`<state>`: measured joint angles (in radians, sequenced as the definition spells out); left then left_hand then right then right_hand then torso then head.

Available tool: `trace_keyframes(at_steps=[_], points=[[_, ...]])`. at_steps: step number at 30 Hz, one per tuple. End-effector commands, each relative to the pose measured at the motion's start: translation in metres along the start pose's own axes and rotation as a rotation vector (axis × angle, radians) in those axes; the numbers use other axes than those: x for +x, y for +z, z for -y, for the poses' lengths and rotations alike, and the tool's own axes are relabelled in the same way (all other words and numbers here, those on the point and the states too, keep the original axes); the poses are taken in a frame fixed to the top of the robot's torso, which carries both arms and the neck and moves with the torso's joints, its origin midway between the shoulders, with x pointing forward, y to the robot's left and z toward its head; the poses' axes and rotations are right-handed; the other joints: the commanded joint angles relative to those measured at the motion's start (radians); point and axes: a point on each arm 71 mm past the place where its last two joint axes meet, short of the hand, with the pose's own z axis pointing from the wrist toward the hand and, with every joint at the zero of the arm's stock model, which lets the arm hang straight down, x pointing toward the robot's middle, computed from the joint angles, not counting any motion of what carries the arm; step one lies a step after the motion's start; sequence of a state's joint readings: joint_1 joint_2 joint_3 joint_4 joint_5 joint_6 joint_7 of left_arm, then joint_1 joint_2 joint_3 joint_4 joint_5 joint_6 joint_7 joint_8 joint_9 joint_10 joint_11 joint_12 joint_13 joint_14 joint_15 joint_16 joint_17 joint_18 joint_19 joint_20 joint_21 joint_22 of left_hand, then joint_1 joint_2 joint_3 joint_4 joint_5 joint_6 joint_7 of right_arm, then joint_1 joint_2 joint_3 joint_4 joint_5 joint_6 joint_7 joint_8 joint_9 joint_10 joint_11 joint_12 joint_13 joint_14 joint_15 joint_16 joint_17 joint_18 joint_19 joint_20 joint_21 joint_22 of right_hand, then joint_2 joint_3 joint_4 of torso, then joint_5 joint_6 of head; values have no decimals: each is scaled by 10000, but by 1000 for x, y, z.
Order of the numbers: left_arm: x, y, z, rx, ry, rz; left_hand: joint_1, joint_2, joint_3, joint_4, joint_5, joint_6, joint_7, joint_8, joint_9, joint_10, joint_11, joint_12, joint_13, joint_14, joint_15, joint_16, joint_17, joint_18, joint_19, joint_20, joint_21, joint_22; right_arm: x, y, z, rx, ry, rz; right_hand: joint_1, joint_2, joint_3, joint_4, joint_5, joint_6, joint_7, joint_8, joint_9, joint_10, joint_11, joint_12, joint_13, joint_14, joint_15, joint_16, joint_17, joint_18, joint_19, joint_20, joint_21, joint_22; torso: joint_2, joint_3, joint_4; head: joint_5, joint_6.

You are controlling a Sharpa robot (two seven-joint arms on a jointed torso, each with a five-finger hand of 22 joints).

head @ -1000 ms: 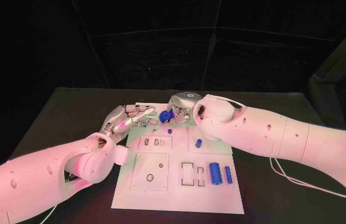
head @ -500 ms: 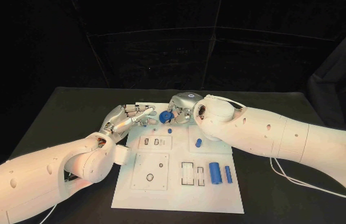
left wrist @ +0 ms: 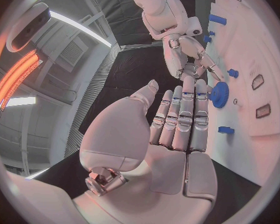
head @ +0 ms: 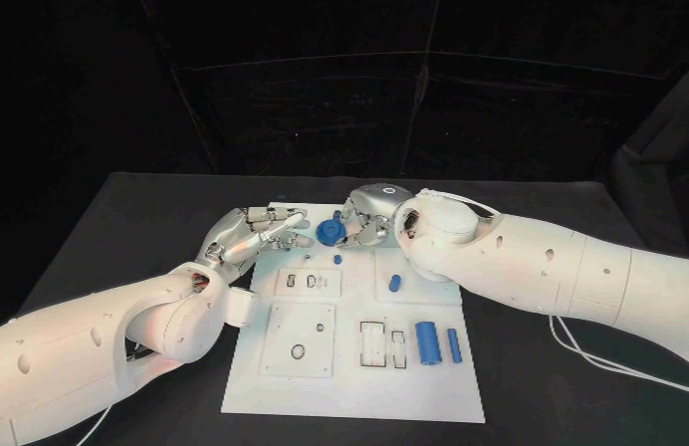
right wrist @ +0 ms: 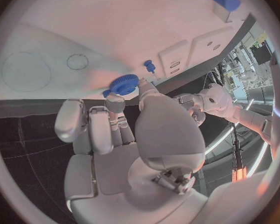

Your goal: Assemble the parts on the task board

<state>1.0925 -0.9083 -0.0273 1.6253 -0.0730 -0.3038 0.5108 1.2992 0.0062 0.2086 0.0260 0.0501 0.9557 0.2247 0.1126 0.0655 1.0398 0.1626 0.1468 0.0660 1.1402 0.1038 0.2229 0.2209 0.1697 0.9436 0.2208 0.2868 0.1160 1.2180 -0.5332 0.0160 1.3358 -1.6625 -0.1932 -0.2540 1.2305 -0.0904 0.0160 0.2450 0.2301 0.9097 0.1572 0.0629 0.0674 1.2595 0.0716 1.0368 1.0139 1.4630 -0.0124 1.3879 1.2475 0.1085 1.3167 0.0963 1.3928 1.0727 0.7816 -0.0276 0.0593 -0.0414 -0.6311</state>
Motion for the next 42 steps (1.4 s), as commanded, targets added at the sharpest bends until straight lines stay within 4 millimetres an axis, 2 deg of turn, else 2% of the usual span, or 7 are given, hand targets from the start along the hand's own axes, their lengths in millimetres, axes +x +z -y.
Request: trace_keyframes(at_steps=[1,10,24,29,32,36,42], points=[[0,0,1,-20,-2,-122,21,108,74,-46,6,-31,23,-70,-7,-64,35,-36,-14,14,63,-63,18,126,93,4,-50,-17,-7,-6,5,-11,375,675,106,15,-62,-8,39,119,8,80,22,86,-23,78,30,464,38,2,-2,-115,23,39,20,14,-3,13,-31,4,4],[-3,0,0,-35,19,-85,22,107,91,-58,7,-35,24,-74,-7,-69,37,-41,-15,11,64,-72,22,126,93,5,-55,-20,-22,-42,38,-156,2279,1882,423,118,-60,-183,534,242,-38,46,11,131,-77,100,59,411,-12,-146,-208,-82,-67,-8,-56,-169,-39,21,-41,-69,83],[0,2,-1,-41,-26,-165,24,107,111,-73,6,-36,23,-78,-7,-70,36,-43,-14,9,65,-82,27,126,93,5,-62,-25,-29,-95,115,213,3568,1623,1423,-22,0,-947,819,457,-115,59,11,-60,-165,-266,-226,345,-88,-383,-483,-41,-217,-81,-208,-432,-133,240,-267,-188,127],[1,2,-2,-43,-54,-207,24,108,121,-79,6,-34,20,-78,-6,-68,35,-43,-14,8,65,-87,30,126,93,6,-65,-27,-19,-101,133,394,3452,1385,1530,-54,-5,-1044,829,445,-114,44,4,-98,-166,-349,-293,345,-91,-401,-492,-39,-229,-87,-226,-458,-122,228,-252,-270,122],[2,2,-2,-44,-62,-220,24,110,147,-95,7,-28,14,-78,-4,-62,32,-43,-12,6,65,-99,37,126,92,6,-73,-32,-13,-102,138,482,3406,1257,1537,-70,-15,-1056,822,436,-112,38,1,-109,-164,-369,-311,346,-91,-401,-489,-38,-230,-88,-229,-461,-117,186,-208,-332,119],[2,3,-3,-51,-65,-222,24,110,147,-95,7,-28,14,-78,-4,-62,32,-43,-12,6,65,-99,37,126,92,6,-73,-32,-3,-104,143,614,3357,1045,1525,-99,-55,-1071,751,397,-101,21,-7,-131,-153,-418,-353,347,-86,-409,-491,-37,-238,-87,-240,-479,-115,213,-213,-322,95],[2,2,-3,-58,-67,-221,24,110,147,-95,7,-28,14,-78,-4,-62,32,-43,-12,6,65,-99,37,126,92,6,-73,-32,5,-106,150,777,3315,892,1482,-119,-117,-1070,661,348,-89,10,-12,-131,-141,-443,-373,352,-76,-413,-482,-37,-240,-82,-249,-490,-123,185,-219,-330,66]])
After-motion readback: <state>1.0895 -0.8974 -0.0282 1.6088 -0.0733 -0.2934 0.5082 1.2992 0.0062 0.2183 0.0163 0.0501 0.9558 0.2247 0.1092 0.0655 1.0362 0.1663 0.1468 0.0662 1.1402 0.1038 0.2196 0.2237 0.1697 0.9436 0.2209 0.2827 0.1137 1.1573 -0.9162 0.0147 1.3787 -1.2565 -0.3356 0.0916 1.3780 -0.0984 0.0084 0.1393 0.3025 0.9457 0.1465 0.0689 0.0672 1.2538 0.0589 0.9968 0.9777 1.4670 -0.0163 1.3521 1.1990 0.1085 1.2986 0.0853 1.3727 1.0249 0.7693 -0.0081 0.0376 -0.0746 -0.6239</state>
